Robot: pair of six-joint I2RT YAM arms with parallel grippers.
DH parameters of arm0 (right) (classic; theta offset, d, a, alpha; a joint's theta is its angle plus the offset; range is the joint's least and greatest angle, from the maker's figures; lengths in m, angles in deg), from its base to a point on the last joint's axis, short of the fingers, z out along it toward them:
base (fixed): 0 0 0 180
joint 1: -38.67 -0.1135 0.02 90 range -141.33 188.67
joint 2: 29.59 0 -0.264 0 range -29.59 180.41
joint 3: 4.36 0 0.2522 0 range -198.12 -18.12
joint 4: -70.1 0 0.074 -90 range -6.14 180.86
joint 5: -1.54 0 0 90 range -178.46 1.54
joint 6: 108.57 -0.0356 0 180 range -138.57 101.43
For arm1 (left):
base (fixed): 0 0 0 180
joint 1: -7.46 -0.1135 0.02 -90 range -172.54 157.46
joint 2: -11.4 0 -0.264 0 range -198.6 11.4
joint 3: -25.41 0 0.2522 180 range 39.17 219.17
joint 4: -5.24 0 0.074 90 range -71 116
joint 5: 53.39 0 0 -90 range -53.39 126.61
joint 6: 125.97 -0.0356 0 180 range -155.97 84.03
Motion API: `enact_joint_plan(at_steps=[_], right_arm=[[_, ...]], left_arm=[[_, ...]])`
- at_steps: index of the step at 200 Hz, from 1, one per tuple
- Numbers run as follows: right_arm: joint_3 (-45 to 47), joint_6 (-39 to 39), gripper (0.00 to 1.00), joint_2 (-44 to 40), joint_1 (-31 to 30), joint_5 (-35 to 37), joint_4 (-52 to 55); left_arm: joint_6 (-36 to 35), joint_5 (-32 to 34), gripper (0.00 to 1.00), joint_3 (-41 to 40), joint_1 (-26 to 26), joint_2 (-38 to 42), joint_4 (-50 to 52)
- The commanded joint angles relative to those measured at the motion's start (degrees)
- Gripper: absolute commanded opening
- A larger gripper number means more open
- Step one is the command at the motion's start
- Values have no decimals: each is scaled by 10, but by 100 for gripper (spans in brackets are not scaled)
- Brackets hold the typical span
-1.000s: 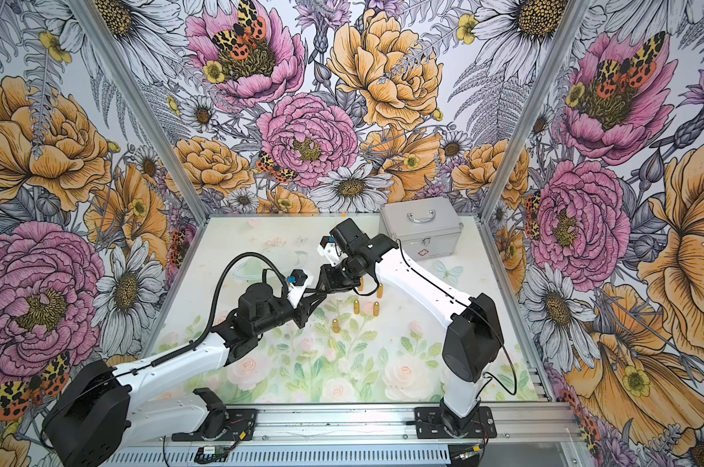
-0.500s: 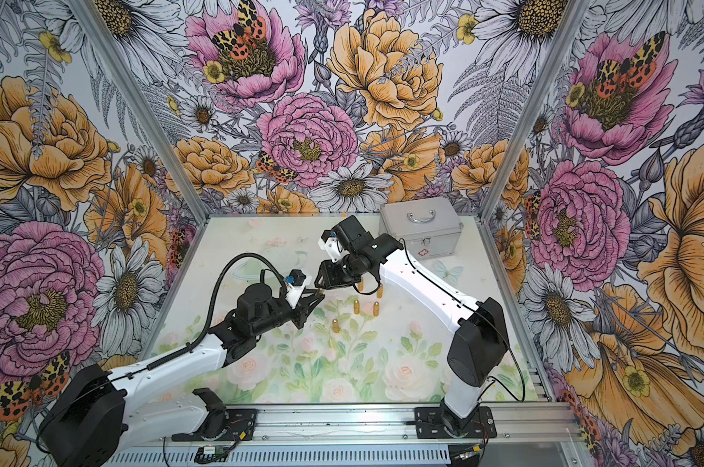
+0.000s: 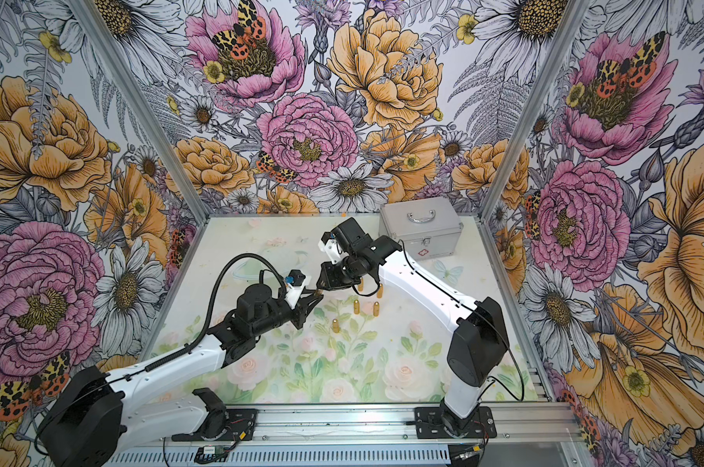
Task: Open the lipstick cap
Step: Open the cover of the lipstick.
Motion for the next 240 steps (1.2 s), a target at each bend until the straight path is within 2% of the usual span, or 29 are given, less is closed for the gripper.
enact_joint_plan(at_steps=[1,69,134,240], right_arm=[[-1,6,22,-2,0,15,-13],[-11,16,21,-14,0,36,-12],[-39,16,21,-32,2,48,-13],[-52,10,20,-41,6,29,-31]], left_arm=[[-5,13,0,2,4,11,0],[4,43,0,-8,8,12,10],[18,106,0,-31,13,29,18],[13,66,0,-45,13,65,20]])
